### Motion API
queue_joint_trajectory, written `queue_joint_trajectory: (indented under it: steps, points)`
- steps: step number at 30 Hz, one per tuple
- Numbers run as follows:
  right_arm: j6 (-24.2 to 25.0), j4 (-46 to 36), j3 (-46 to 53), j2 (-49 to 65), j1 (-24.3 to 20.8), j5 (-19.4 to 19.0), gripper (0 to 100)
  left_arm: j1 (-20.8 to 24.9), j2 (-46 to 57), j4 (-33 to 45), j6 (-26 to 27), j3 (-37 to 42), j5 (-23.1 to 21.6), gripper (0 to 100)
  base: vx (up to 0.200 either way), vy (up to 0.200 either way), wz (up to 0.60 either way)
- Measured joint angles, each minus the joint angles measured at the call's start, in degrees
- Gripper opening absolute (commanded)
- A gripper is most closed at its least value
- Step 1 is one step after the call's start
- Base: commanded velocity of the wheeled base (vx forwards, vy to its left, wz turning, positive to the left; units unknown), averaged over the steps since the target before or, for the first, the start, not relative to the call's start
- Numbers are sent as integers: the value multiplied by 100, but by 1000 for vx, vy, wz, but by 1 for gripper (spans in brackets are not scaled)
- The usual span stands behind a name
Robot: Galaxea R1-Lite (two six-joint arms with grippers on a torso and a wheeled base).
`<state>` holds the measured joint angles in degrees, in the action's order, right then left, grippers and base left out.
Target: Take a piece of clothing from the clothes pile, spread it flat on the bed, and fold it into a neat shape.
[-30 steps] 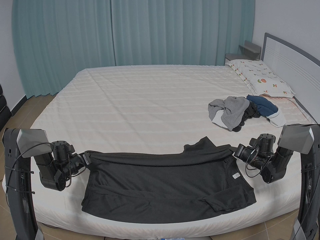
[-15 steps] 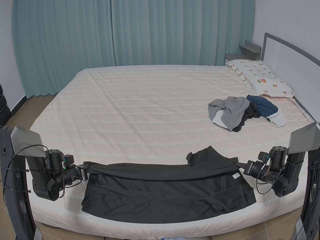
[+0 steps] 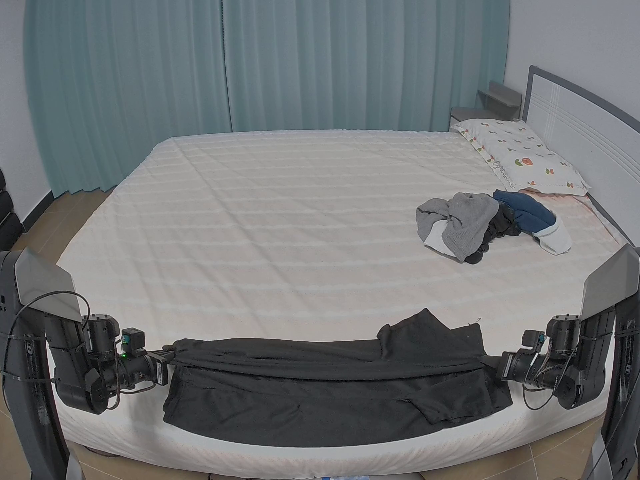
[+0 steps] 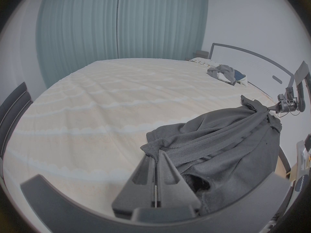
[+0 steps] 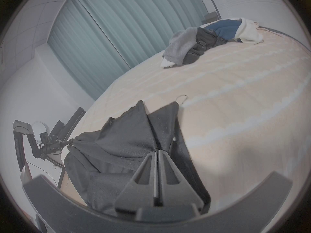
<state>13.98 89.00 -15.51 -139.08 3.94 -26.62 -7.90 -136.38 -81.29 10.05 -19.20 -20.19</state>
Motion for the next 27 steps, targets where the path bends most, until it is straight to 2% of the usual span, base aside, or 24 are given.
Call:
queue_joint_trajectory:
  steps: [1,9,13,20,24,27]
  points:
    - [-17,0,13,-45,17,0,100,0,-1,2,7,40,0,100,0,0,0]
    - [44,1,40,-223,52,-15,100,30,11,0,16,201,2,100,0,0,0]
    - [274,0,40,-100,83,-17,100,30,73,-2,-1,236,0,100,0,0,0]
    - [1502,-2,-28,273,105,38,100,-30,327,41,-167,269,-28,100,0,0,0]
    - [1935,-5,-80,394,77,60,100,-56,591,137,-595,267,-143,100,0,0,0]
    - [2316,-5,-149,427,60,68,100,-69,857,550,-980,215,-327,100,0,0,0]
